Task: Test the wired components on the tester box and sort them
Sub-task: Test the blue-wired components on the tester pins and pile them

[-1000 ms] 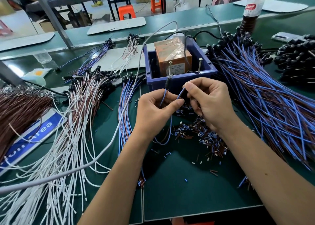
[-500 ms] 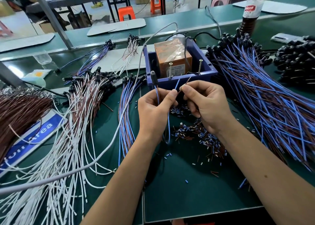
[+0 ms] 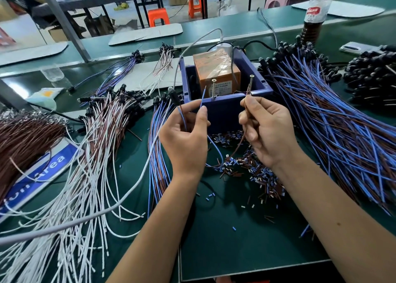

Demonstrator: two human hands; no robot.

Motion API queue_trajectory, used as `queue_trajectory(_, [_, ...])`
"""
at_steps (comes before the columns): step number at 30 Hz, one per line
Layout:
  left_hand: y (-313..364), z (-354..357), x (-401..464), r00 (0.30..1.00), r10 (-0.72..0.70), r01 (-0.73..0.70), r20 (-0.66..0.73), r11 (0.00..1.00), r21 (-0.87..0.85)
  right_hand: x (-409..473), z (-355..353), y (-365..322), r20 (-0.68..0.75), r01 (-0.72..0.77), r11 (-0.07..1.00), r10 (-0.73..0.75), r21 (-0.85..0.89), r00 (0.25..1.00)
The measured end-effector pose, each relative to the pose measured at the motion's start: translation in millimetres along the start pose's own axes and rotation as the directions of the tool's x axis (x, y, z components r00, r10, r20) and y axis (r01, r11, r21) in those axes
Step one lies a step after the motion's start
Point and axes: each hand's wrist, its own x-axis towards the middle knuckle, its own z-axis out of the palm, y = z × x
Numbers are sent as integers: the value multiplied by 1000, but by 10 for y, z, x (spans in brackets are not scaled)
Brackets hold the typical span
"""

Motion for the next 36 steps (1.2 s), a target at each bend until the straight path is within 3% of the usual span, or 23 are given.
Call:
queue_trajectory(10, [11,22,-11,999,11,-11,37,1000,-17,-23,48,-29,-70,-10,1000,12,26,997])
queue_trajectory(29, [30,1,-26,1000,-2,3,17,1000,-19,-27,59,-22,-49,7,1000,-7,-2,999])
queue_trajectory(36, [141,71,-52,999,27,-29,-39,998,-55,-48,40,-48,3,117,991,-117,-71,993])
